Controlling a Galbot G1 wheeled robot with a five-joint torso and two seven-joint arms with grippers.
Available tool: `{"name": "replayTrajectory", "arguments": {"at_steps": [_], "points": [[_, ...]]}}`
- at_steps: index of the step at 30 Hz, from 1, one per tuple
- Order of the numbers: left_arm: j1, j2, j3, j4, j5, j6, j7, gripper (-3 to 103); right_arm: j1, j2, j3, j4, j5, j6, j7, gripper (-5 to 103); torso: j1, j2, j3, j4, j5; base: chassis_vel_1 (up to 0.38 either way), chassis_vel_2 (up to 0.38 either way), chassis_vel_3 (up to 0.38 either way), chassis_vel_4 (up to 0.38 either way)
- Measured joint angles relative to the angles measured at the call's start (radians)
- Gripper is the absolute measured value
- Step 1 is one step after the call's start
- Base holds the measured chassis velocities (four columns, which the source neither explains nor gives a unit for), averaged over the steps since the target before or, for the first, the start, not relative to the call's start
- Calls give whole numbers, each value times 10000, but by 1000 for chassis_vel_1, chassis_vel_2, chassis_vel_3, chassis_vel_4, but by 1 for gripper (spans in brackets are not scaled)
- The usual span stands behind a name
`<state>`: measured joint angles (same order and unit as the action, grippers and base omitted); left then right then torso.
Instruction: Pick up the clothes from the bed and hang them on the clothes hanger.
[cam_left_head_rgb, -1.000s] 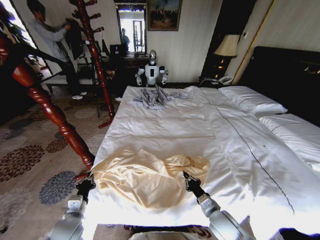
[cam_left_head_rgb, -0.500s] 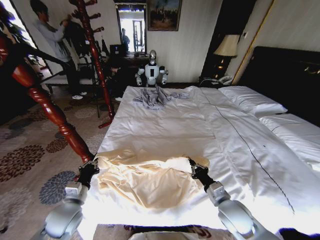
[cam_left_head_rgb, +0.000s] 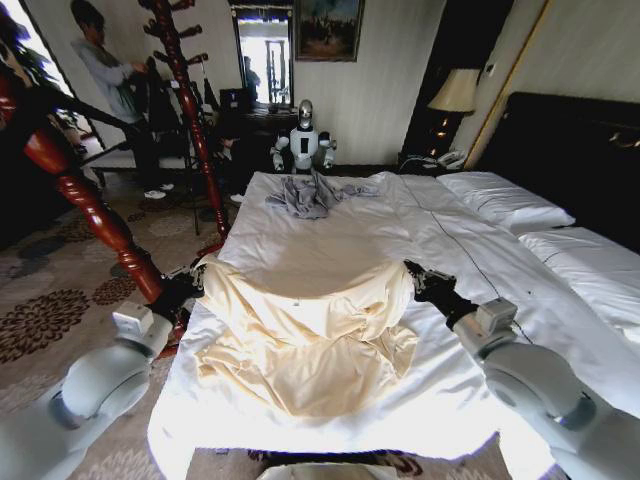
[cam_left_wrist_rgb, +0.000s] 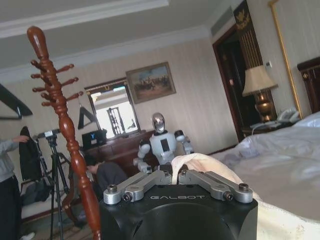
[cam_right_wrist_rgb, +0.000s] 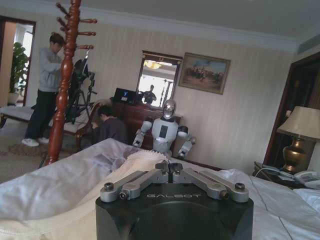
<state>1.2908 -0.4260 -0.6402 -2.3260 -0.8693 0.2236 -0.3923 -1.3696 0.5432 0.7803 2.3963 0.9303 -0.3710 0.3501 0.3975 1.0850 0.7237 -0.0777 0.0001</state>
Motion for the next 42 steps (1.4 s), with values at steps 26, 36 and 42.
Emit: {"name": "replayTrajectory", "arguments": {"at_steps": [26,36,42], "points": [[-10176,-3705,7834,6465,-1333,14,-1074,1,7634,2549,-4873,-5986,497,673,617,0,3,-2,2,-6,-2,0,0,0,0],[-12517,-3133,7725,6235,-2791,424,-1524,1,10213,2296,-5245,-6180,1771,484,1155,0,-1,1,-4,3,0,0,0,0,0],[-12094,-2443,6885,4338,-3561,897,-2282,1,10641,1733,-4877,-4825,3044,226,1961,0,-3,3,-4,-3,-3,0,0,0,0]]}}
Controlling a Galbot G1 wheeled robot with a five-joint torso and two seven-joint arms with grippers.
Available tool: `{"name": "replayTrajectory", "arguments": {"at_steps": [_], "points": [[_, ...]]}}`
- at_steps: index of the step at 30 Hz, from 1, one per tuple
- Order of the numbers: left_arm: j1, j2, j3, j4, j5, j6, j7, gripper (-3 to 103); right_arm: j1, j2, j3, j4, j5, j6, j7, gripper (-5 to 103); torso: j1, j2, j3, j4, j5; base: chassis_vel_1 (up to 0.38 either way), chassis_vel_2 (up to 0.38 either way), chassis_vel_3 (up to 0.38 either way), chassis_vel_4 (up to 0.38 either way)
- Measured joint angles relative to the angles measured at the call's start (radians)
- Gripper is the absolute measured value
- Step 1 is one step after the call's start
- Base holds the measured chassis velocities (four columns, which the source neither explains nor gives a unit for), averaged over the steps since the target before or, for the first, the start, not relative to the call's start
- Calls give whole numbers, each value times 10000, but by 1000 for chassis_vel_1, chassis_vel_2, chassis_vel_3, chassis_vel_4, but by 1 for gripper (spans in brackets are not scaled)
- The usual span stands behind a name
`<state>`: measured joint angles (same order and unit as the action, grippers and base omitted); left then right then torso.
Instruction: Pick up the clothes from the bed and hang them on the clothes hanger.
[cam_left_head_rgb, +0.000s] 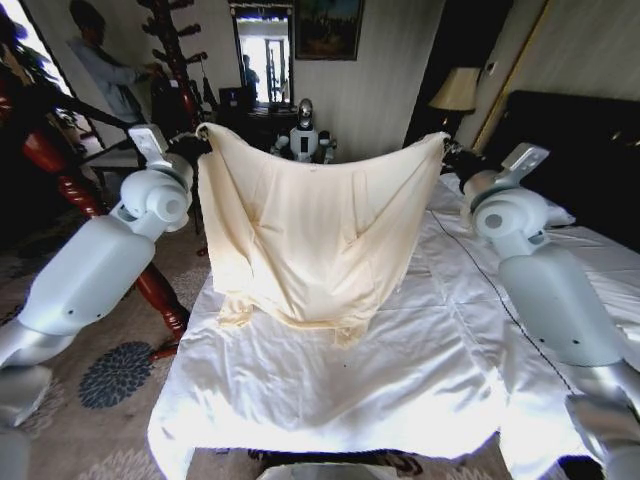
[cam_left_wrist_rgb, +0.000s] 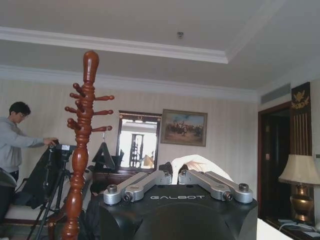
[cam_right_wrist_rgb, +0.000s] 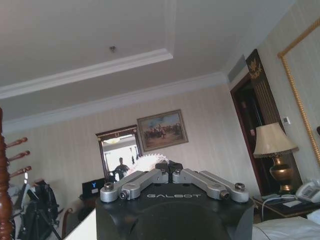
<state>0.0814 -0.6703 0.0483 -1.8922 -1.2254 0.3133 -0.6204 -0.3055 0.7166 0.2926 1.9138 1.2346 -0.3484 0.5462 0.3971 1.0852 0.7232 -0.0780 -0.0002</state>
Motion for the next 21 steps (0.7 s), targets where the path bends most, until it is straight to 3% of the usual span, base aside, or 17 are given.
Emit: {"name": "replayTrajectory", "arguments": {"at_steps": [2,6,8,12,17,21], "points": [[204,151,-161,-299,-24,58,-62,1,-84,-106,145,289,212,-59,113,0,0,-1,1,-2,-1,0,0,0,0],[1977,1763,-1575,-1853,-47,206,-23,1,-1497,-1103,1329,1926,1006,-387,380,0,0,0,1,5,-1,0,0,0,0],[2250,2012,-1819,-2047,-96,190,21,1,-1664,-1231,1455,2085,1070,-398,384,0,-1,0,0,4,-1,0,0,0,0],[3277,3027,-3252,-3217,-691,239,-127,1,-2224,-1986,2078,3125,1685,-442,686,0,-4,1,-1,1,5,0,0,0,0],[3100,3305,-3572,-3796,-1134,458,-581,1,-1780,-2209,2103,3518,2309,-528,1072,0,-2,1,0,2,4,0,0,0,0],[3301,3184,-3536,-3440,-818,593,-666,1,-1792,-2216,2088,3395,2297,-603,1123,0,-2,2,0,2,5,0,0,0,0]]}}
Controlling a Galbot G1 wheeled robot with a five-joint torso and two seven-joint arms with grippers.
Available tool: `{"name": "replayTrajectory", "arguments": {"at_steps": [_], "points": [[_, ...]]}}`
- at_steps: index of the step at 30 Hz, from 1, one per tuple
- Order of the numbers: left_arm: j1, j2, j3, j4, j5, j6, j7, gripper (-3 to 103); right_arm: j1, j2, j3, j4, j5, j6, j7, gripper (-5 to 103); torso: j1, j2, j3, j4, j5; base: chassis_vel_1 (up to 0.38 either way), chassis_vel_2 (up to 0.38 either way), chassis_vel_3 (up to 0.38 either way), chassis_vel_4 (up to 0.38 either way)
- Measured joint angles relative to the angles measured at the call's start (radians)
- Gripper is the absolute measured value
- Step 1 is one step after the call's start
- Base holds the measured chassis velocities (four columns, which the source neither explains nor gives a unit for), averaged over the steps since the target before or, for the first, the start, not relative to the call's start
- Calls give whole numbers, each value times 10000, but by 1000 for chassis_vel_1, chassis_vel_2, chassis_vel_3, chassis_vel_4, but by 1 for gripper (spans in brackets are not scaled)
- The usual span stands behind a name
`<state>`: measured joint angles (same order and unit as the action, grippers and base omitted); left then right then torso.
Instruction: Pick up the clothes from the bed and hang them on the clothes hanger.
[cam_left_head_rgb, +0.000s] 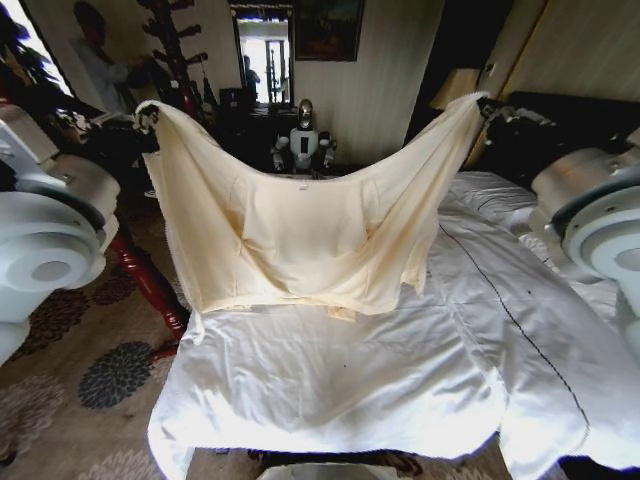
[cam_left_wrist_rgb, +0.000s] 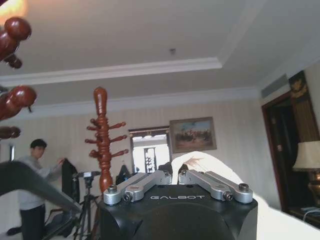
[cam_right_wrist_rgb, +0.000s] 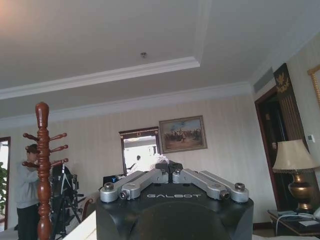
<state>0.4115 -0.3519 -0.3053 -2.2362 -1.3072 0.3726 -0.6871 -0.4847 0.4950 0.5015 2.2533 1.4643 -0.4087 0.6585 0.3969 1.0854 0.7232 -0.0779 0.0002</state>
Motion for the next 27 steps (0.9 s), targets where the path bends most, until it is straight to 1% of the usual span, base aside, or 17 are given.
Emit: {"name": "replayTrajectory", "arguments": {"at_steps": [1,2,4,6,7,9,10,11,12,13,15,17,18,20,22,24,27], "points": [[200,-122,21,221,191,11,-1,1,-115,50,-24,-64,-85,-14,0,0,2,0,1,-1,-3,0,0,0,0],[200,-122,21,221,191,11,-1,1,-115,50,-24,-64,-85,-14,0,0,2,0,1,-1,-3,0,0,0,0],[710,-474,104,535,632,14,-5,1,-488,221,-123,-95,-336,-58,-3,0,6,-3,4,0,-4,0,0,0,0],[1669,-1058,269,620,1374,-14,30,1,-1439,543,-322,40,-995,-149,-146,0,6,-3,4,0,-5,0,0,0,0],[1669,-1058,269,620,1374,-14,30,1,-1439,543,-322,40,-995,-149,-146,0,6,-3,4,0,-5,0,0,0,0],[2614,-1601,407,634,2231,-95,143,1,-2750,929,-427,46,-1886,-176,-447,0,5,-2,4,1,-3,0,0,0,0],[2949,-1764,443,634,2486,-118,198,1,-3221,1055,-444,7,-2207,-175,-560,0,5,-3,4,0,-1,0,0,0,0],[2949,-1764,443,634,2486,-118,198,1,-3221,1055,-444,7,-2207,-175,-560,0,5,-3,4,0,-1,0,0,0,0],[3490,-2028,499,654,2911,-154,299,1,-3948,1247,-481,-106,-2790,-171,-798,0,6,-4,4,-1,2,0,0,0,0],[3784,-2177,540,681,3155,-182,359,1,-4286,1346,-507,-202,-3150,-144,-946,0,6,-3,4,-3,2,0,0,0,0],[4507,-2620,769,882,3898,-233,514,1,-4975,1714,-705,-494,-4053,-42,-1340,0,4,-3,3,-3,-1,0,0,0,0],[4757,-2941,932,1082,4282,-236,554,1,-5061,2053,-1031,-687,-4423,-28,-1473,0,3,-3,2,0,-2,0,0,0,0],[4757,-2941,932,1082,4282,-236,554,1,-5061,2053,-1031,-687,-4423,-28,-1473,0,3,-3,2,0,-2,0,0,0,0],[4814,-3225,1015,1486,4635,-237,566,1,-4921,2347,-1449,-961,-4706,-53,-1521,0,5,-3,3,2,-3,0,0,0,0],[4722,-3344,1021,1954,4929,-299,629,1,-4706,2525,-1758,-1314,-4835,-80,-1532,0,4,-3,3,1,-4,0,0,0,0],[4650,-3376,1021,2158,5025,-339,686,1,-4601,2601,-1896,-1468,-4861,-86,-1539,0,4,-3,3,1,-2,0,0,0,0],[4497,-3471,1036,2527,5112,-374,1009,1,-4229,2877,-2413,-2007,-4973,-99,-1555,0,5,-3,3,1,-1,0,0,0,0]]}}
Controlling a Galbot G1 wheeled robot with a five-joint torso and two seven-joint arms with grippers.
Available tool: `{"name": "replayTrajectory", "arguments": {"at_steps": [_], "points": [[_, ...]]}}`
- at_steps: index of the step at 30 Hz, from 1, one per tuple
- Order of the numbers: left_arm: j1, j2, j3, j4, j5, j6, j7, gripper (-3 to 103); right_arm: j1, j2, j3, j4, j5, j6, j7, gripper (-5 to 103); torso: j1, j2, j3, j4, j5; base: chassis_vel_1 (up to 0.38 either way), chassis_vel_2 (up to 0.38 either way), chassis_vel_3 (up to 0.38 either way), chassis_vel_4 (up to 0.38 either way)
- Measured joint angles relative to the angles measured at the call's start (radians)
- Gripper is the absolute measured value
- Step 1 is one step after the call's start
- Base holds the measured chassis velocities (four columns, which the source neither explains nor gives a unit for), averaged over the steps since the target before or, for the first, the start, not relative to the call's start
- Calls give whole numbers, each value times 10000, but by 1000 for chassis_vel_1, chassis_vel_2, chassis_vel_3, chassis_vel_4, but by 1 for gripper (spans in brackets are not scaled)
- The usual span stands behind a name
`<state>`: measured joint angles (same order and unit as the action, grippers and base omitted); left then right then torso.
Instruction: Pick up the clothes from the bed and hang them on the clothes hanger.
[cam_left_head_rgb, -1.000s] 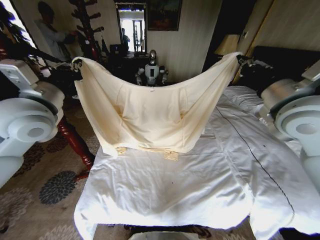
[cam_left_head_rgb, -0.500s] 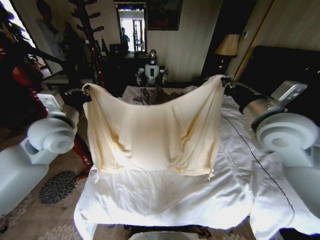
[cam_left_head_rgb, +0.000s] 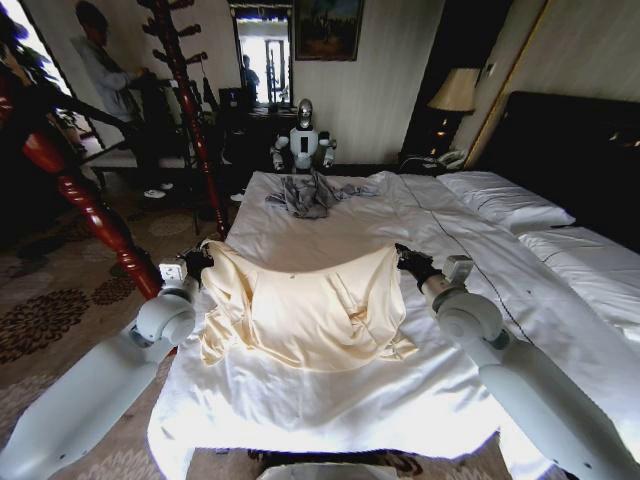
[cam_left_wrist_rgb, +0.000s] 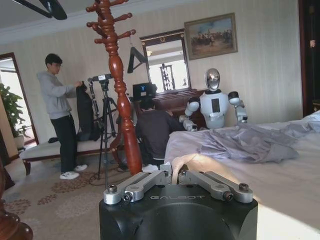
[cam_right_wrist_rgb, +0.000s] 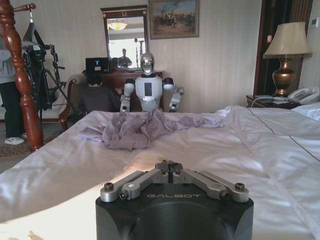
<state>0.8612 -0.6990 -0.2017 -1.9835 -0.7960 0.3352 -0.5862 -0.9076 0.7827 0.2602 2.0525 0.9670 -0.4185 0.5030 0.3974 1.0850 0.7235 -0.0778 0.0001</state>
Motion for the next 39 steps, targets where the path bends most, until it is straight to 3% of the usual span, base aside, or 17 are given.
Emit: {"name": "replayTrajectory", "arguments": {"at_steps": [4,6,8,10,11,19,21,22,24,26,29,31,34,36,37,38,39], "points": [[313,-69,74,-27,-26,38,611,-1,194,242,-393,-388,-166,-24,-43,0,0,0,0,-2,-2,0,0,0,0],[571,-55,45,-58,-120,123,924,4,217,303,-470,-558,-230,-24,-56,0,-1,0,0,-1,-1,0,0,0,0],[1002,115,-143,-181,-792,419,1460,15,225,334,-505,-750,-273,-24,-67,0,-1,0,0,-1,-1,0,0,0,0],[1127,179,-207,-237,-1122,609,1604,15,224,334,-507,-787,-299,-22,-81,0,-1,1,0,1,1,0,0,0,0],[1267,248,-292,-279,-1630,927,1722,21,215,314,-508,-834,-378,-8,-122,0,-1,0,0,2,-1,0,0,0,0],[1107,189,-416,-222,-3530,1862,1650,53,61,177,-421,-875,-572,73,-245,0,-1,1,0,-4,-1,0,0,0,0],[1074,186,-457,-225,-3874,1981,1585,53,58,172,-412,-875,-581,77,-248,0,-1,0,0,-3,-2,0,0,0,0],[1037,201,-541,-265,-4448,2167,1488,64,57,164,-399,-883,-586,87,-249,0,-1,0,-1,-1,-2,0,0,0,0],[987,368,-743,-376,-5619,2729,1231,70,61,140,-357,-977,-587,121,-250,0,-1,1,-1,-3,0,0,0,0,0],[1029,603,-852,-373,-5991,3124,1214,81,67,105,-290,-1058,-589,162,-249,0,-1,0,0,-2,1,0,0,0,0],[1179,755,-981,-385,-6136,3345,1366,85,78,79,-244,-1106,-595,186,-249,0,-1,0,0,-1,-2,0,0,0,0],[1364,831,-1125,-487,-6097,3374,1598,96,90,72,-197,-1165,-616,212,-254,0,-2,1,-1,3,-1,0,0,0,0],[1451,825,-1196,-593,-5887,3113,1736,100,76,73,-161,-1199,-626,225,-263,0,-1,0,-1,0,-2,0,0,0,0],[1471,779,-1240,-696,-5494,2632,1902,100,24,83,-138,-1208,-658,238,-290,0,-1,0,0,-1,-1,0,0,0,0],[1435,708,-1218,-722,-5135,1948,1955,100,-14,90,-123,-1211,-680,250,-296,0,-1,0,0,0,0,0,0,0,0],[1435,708,-1218,-722,-5135,1948,1955,100,-14,90,-123,-1211,-680,250,-296,0,-1,0,0,0,0,0,0,0,0],[1389,659,-1191,-731,-4926,1578,1960,100,-36,94,-117,-1212,-697,256,-301,0,-2,1,-1,-1,0,0,0,0,0]]}}
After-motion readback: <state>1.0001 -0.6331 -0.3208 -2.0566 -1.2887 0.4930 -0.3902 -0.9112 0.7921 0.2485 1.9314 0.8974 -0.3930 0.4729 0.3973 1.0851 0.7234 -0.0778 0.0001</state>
